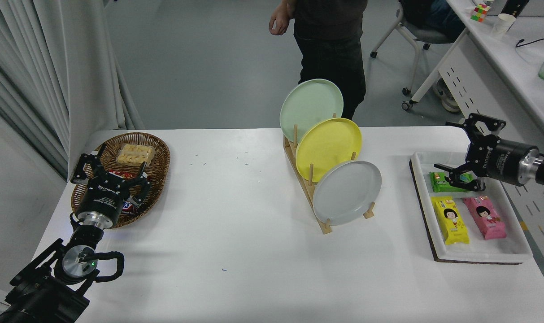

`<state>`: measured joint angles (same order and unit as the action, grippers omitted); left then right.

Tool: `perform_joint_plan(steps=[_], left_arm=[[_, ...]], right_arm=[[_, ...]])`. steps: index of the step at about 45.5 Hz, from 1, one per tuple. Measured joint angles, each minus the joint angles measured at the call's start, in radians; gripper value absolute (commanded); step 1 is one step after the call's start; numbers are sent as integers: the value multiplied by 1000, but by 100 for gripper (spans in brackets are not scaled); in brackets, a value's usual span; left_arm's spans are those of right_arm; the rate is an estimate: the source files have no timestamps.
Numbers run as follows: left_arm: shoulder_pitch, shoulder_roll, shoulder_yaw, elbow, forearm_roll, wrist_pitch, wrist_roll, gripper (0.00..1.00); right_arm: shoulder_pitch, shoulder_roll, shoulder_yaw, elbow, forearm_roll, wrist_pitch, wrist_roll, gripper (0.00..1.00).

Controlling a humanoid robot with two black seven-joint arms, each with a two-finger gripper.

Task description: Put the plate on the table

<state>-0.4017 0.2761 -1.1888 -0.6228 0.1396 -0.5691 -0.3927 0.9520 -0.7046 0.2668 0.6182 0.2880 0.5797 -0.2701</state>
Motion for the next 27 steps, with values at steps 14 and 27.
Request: perform_joint_plan(steps=[14, 27], left_arm=[[0, 0, 0, 0, 0, 0, 0, 98], [0, 0, 0, 0, 0, 0, 0, 98]], right_arm=[[55, -8, -72, 36, 21, -25, -27, 100], [160, -34, -198, 133, 111, -92, -127, 100]])
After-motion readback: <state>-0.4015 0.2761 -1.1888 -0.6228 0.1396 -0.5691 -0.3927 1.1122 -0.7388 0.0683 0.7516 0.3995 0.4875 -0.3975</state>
